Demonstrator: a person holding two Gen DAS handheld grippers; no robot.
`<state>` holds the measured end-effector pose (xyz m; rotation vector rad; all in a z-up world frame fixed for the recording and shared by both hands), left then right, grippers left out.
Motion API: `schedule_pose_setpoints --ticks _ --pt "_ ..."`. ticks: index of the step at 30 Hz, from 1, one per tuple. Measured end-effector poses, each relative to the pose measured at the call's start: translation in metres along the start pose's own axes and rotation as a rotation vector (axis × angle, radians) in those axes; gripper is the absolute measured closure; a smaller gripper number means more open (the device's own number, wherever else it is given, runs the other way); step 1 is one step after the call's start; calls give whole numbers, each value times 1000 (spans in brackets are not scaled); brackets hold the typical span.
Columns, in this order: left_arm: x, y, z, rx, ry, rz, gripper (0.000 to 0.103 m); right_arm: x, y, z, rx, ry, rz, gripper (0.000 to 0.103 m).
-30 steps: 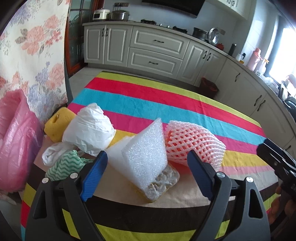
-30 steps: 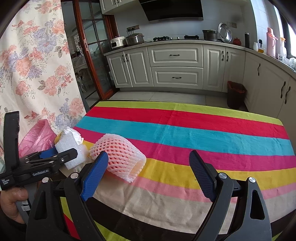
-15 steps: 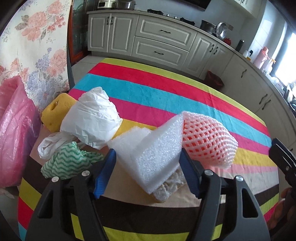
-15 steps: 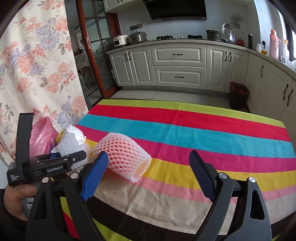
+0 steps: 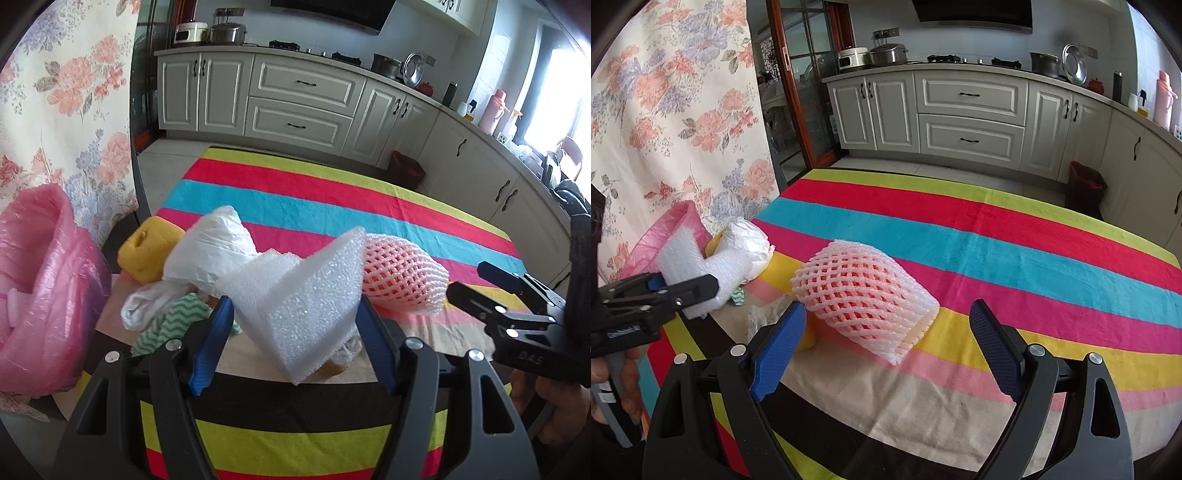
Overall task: Collect trash
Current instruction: 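Grasp the folded white foam sheet with the left tool while the right tool grasps the pink foam fruit net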
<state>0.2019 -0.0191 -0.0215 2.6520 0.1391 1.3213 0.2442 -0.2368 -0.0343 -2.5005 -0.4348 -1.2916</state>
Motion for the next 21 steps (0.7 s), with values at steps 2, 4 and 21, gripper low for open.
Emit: schedule_pose_setpoints --ticks 2,4,21 --pt "2 -2 -6 1 15 7 38 0 -5 6 1 -7 -17 18" --pt "4 -4 -11 6 26 11 38 1 -9 12 6 -15 -28 18" --pt "13 -27 -33 32 75 -5 38 -12 -24 66 29 -134 -72 41"
Point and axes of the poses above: each gripper's, at about its wrist camera, not at the fingertips, and z roughly the way its jaws point, y to its right, x to its top, the point moved 1 cm from there along z, roughly the way its jaws point, and after that the axes turned 11 degrees about y, right-handed, at the moved point
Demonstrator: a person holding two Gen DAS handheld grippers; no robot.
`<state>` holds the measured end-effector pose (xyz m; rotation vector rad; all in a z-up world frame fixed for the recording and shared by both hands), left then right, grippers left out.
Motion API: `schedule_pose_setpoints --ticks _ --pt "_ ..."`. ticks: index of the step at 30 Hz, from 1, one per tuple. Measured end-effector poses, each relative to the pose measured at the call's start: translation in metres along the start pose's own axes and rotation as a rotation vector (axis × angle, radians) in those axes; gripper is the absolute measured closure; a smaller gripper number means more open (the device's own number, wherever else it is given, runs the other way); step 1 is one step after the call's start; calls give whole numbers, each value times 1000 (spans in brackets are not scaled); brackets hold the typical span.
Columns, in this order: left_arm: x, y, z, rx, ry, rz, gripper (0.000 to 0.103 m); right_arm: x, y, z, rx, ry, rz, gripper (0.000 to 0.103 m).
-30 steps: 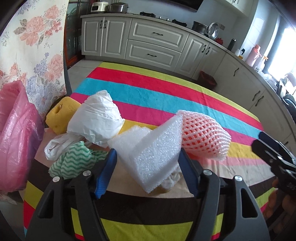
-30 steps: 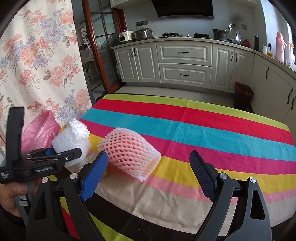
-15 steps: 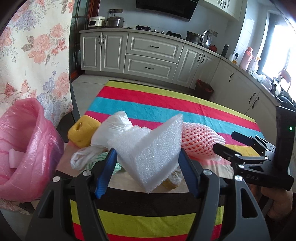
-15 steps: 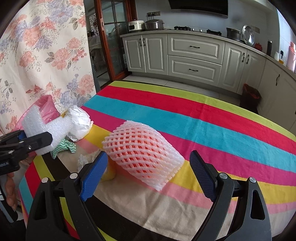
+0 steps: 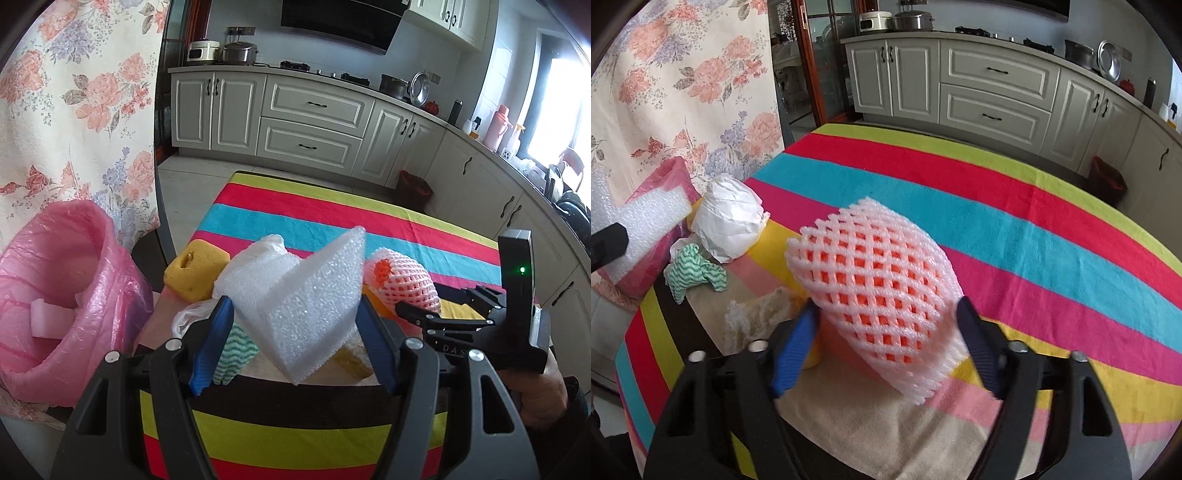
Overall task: Collect trash
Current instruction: 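Grasp the folded white foam sheet with the left tool while the right tool grasps the pink foam fruit net, then carry both items over the pink bin and open both tools to drop them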
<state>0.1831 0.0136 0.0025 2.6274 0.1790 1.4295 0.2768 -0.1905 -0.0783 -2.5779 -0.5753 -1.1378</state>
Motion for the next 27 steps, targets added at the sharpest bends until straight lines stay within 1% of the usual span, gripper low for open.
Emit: schedule_pose_setpoints --ticks 1,3,6,10,17,22,27 --pt "0 -1 -1 1 2 -1 38 -1 1 -1 3 3 8 42" --pt "1 -4 -3 3 5 -4 38 0 1 -3 5 10 13 49" --pt "0 -8 -6 6 10 -11 38 2 -2 -7 4 19 10 55" --pt "0 -12 -15 10 26 -14 38 6 -5 -19 -1 46 20 55" --pt "6 -30 -29 30 57 -30 38 21 -15 -46 10 108 35 55" --pt "11 -43 -43 48 83 -42 38 37 -31 -65 31 157 25 55" --pt "15 -60 -62 76 116 -55 38 52 -51 -75 60 185 7 55"
Point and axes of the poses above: each gripper's, at about its wrist camera, not at the fingertips, and z roughly the way its jaws point, y to its right, x to its top, the point moved 1 cm from there along z, roughly the way its jaws point, and after that the axes turned 11 degrees about y, right-handed, at the moved point
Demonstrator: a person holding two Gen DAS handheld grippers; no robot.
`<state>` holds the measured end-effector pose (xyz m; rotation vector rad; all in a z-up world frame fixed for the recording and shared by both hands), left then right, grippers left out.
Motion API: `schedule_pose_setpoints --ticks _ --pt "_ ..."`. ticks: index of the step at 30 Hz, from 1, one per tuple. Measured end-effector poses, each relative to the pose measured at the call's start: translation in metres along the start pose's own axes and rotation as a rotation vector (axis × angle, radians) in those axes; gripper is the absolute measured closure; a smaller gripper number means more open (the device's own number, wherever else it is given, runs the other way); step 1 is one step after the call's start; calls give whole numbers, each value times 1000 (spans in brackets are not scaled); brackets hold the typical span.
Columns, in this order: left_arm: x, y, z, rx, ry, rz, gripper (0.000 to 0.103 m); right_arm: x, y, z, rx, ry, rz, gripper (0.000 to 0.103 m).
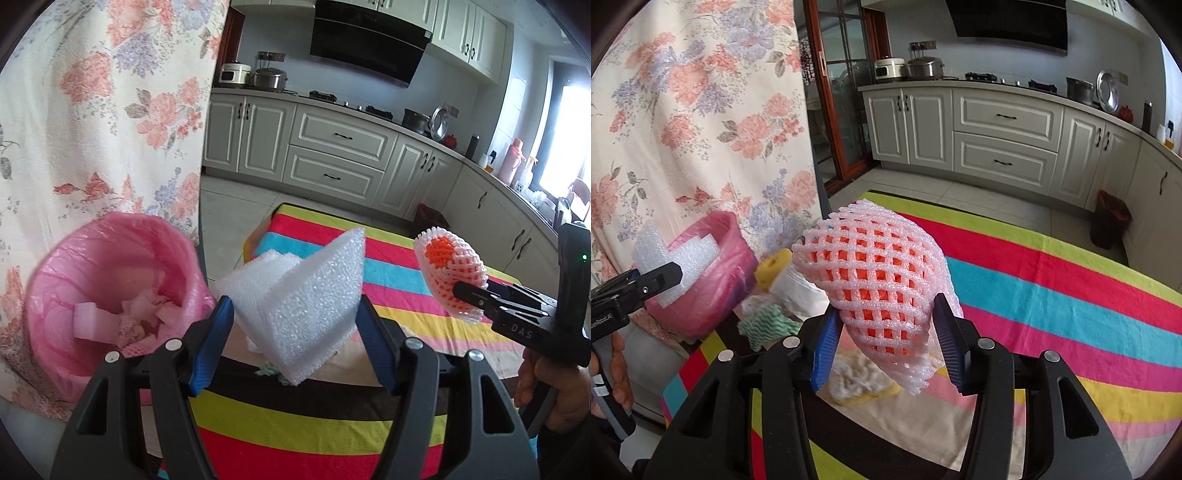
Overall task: Collect trash
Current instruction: 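Carry both items over the pink bin and open both tools to drop them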
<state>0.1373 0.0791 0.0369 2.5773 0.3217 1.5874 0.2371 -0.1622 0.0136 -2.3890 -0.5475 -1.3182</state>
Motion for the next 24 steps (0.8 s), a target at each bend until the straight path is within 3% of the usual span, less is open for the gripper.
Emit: schedule_pose_setpoints --ticks 15,24 --pt "38 -113 -51 195 122 -85 38 35 -80 9 113 40 -76 55" --pt "40 -146 -64 225 142 -99 38 55 -143 28 206 47 -136 55"
Point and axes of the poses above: each gripper's, at about its wrist camera, not at the fingertips, and z roughly the way its jaws point, y to its right, x to its top, the point moved 1 cm from there along z, roughly the way its jaws point, and after that the axes turned 11 degrees about y, right-handed, at the moved point
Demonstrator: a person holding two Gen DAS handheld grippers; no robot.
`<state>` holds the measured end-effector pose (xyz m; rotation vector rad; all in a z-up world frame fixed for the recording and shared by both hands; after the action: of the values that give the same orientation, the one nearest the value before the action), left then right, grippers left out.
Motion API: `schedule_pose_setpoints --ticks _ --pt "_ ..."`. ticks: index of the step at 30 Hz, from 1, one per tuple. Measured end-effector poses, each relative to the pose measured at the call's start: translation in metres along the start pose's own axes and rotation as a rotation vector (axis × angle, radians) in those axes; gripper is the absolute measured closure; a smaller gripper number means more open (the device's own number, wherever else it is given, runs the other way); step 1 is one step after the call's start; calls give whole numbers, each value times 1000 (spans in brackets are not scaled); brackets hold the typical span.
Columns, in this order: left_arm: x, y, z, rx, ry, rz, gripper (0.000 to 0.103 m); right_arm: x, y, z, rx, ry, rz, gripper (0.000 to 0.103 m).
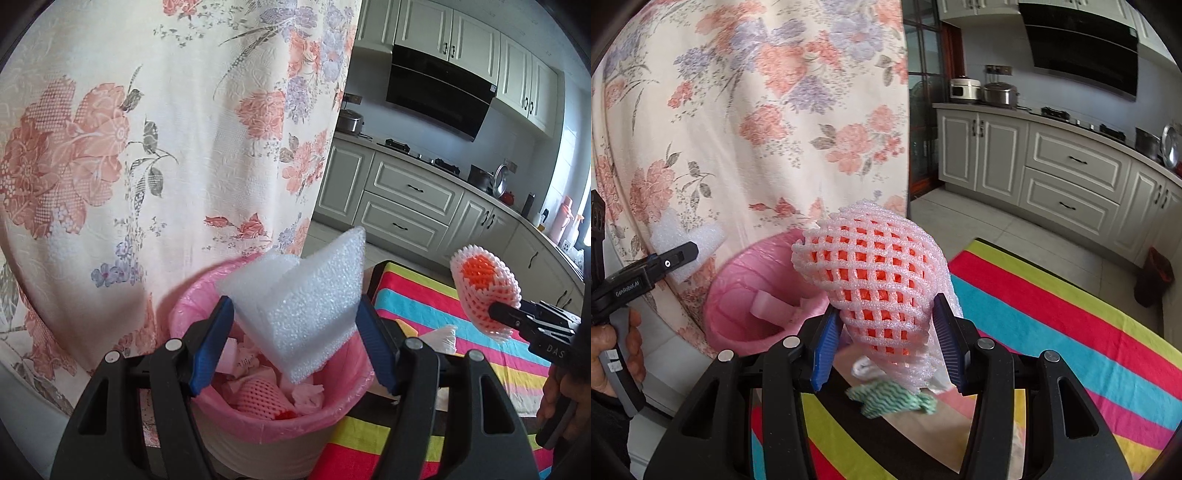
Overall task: Collect trash
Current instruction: 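Carry both items over the pink bin and open both tools to drop them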
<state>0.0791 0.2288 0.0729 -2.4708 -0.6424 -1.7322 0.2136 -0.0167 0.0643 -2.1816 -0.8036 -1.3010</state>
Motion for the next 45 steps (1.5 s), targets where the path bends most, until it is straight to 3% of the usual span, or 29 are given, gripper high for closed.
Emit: schedule_pose_setpoints --ticks 11,31,34,36,45 --pt "4 -17 -2 2 5 -2 38 19 -63 45 99 -13 -55 55" --pt "18 -27 -1 0 30 -16 37 19 -103 94 199 -76 -62 51" --pt "19 -27 1 -1 28 -19 36 17 -105 97 204 -79 -60 46" --pt "18 -28 4 -3 20 -28 33 17 -106 98 204 -82 -66 30" --pt "18 -31 5 18 23 -48 25 15 -90 93 166 -74 -51 30"
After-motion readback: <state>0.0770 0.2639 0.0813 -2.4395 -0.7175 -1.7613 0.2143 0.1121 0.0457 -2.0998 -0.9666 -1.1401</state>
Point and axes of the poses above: each gripper's, at about its wrist camera, not at the fingertips, and z roughly the way its jaws point, y to its right, x to its top, the point moved 1 cm from there along z, roughly the way its jaws point, and after that the axes turned 11 degrees about y, right-handed, at the moved point
